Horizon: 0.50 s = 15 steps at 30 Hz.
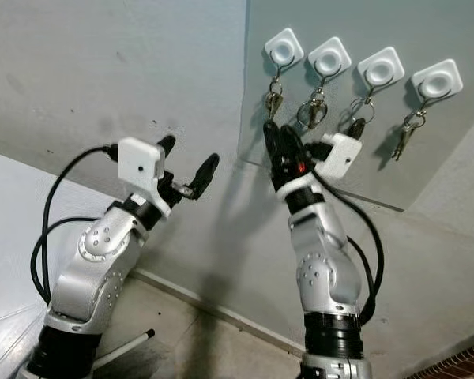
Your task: Hang keys on a hook
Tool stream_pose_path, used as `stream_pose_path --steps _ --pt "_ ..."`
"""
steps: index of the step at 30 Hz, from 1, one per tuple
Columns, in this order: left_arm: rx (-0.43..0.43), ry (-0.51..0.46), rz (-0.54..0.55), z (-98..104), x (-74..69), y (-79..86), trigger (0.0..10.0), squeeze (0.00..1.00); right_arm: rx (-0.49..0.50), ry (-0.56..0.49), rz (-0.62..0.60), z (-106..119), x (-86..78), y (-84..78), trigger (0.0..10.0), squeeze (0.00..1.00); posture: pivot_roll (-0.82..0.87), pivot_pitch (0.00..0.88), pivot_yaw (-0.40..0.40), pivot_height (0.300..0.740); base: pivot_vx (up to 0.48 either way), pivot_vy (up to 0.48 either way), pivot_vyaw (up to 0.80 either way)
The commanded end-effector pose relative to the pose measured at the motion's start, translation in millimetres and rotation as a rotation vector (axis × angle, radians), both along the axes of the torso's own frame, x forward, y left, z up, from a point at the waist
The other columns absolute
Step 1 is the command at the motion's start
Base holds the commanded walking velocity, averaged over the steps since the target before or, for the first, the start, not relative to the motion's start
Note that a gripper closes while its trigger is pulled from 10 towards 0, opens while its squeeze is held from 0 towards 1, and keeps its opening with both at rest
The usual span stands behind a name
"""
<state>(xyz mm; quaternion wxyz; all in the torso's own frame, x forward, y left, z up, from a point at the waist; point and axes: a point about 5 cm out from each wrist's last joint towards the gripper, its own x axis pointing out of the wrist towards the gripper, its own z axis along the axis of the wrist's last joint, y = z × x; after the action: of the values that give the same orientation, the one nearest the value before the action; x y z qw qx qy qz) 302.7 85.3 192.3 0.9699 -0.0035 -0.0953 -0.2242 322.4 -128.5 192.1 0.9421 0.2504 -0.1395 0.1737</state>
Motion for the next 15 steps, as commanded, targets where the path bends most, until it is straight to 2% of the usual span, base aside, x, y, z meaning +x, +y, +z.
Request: stream_pose_path --steps 1,3,4,8,10,11,14,15 --pt "0.009 0.046 0.062 -15 3.0 8.3 10.0 0.00 -0.065 0.036 -0.006 -20 -4.6 -0.3 10.0 1.00 0.01 0.000 -0.003 0.732 0.000 0.000 0.00" --pt "0.028 0.097 0.127 -33 6.1 16.6 10.0 0.00 -0.103 0.115 -0.035 -49 -8.8 -5.9 10.0 1.00 0.00 0.000 0.003 0.732 0.000 0.000 0.00" --pt "0.028 0.097 0.127 -33 6.1 16.6 10.0 0.00 -0.103 0.115 -0.035 -49 -8.8 -5.9 10.0 1.00 0.00 0.000 0.003 0.732 0.000 0.000 0.00" --pt "0.055 0.166 0.178 -57 8.6 23.6 10.0 0.00 -0.143 0.207 -0.048 -82 -15.5 -10.1 10.0 1.00 0.00 0.000 0.003 0.732 0.000 0.000 0.00" --pt "0.065 0.178 0.183 -62 8.6 24.6 10.0 0.00 -0.155 0.223 -0.052 -87 -16.6 -10.9 10.0 1.00 0.00 0.000 0.002 0.732 0.000 0.000 0.00" --pt "0.088 0.205 0.197 -75 8.2 26.6 10.0 0.00 -0.191 0.247 -0.062 -98 -19.2 -12.8 10.0 1.00 0.00 0.000 0.002 0.732 0.000 0.000 0.00" --pt "0.120 0.234 0.202 -91 6.4 28.1 10.0 0.00 -0.224 0.272 -0.075 -110 -22.2 -15.4 10.0 1.00 0.00 0.000 0.001 0.732 0.000 0.000 0.00" --pt "0.145 0.263 0.202 -104 3.9 28.0 10.0 0.00 -0.255 0.284 -0.082 -119 -24.7 -17.1 10.0 1.00 0.00 0.000 0.000 0.732 0.000 0.000 0.00"
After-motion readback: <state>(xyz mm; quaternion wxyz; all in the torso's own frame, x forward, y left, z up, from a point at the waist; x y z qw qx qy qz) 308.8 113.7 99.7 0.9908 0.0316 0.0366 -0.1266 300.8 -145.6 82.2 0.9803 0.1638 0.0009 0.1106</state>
